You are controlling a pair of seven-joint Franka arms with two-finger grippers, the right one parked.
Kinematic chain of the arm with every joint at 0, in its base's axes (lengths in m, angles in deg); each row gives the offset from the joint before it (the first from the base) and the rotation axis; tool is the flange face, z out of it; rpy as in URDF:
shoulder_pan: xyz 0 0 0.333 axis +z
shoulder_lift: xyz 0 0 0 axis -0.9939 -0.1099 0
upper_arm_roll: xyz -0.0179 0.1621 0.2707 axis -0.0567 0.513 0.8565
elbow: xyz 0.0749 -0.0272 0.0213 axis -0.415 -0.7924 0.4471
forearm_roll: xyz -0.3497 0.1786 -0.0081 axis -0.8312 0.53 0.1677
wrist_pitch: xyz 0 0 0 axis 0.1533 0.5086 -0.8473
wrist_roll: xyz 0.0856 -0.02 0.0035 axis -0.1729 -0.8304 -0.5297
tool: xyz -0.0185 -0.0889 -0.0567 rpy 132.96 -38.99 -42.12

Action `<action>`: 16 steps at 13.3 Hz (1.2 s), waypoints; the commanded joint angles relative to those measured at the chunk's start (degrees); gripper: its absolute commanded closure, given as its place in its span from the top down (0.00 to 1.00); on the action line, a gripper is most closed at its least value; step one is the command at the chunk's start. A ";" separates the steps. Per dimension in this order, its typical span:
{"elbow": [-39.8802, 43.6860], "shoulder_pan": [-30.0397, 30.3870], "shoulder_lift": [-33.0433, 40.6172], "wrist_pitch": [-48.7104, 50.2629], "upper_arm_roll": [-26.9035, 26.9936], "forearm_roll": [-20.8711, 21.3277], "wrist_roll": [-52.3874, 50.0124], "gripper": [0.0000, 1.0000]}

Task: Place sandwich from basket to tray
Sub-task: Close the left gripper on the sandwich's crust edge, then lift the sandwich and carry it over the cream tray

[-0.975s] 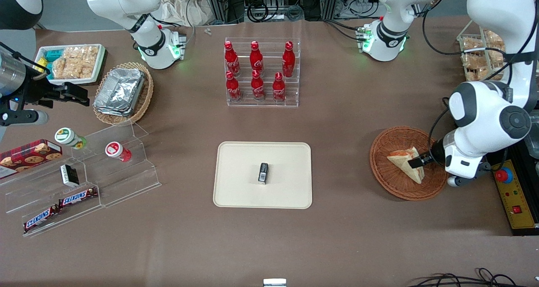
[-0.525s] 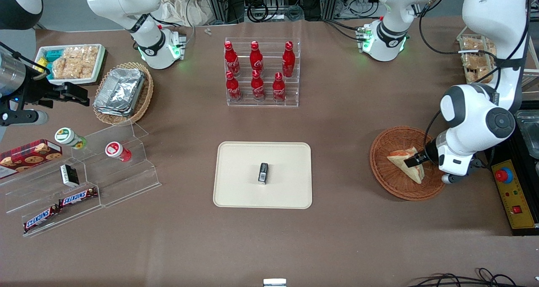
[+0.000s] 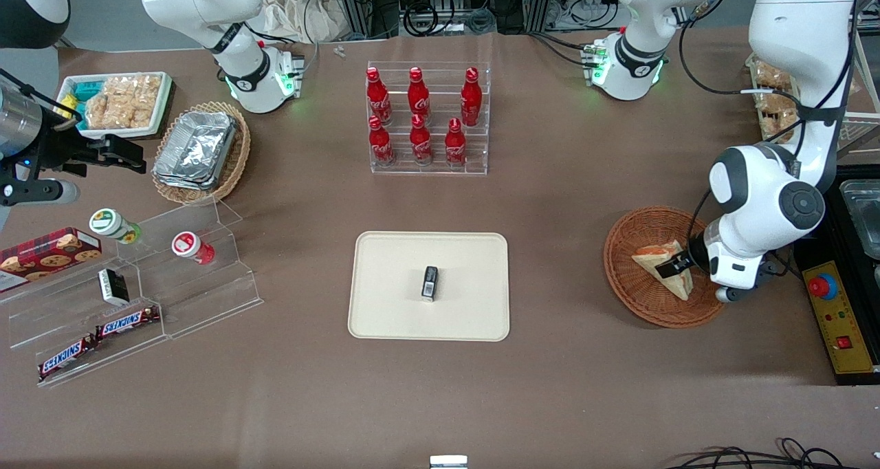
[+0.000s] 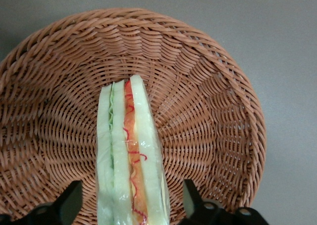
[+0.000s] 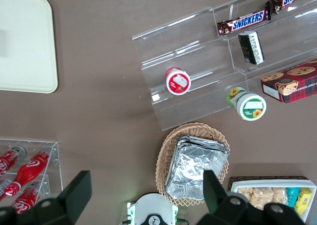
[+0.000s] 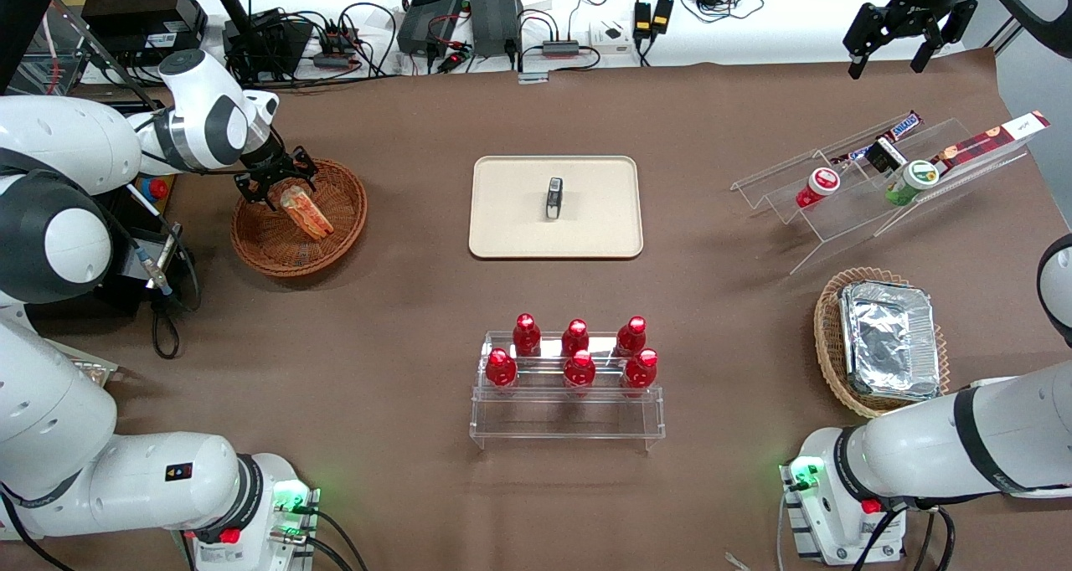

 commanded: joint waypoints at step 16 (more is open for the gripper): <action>11.44 -1.33 10.37 22.31 -5.37 0.17 -11.25 0.02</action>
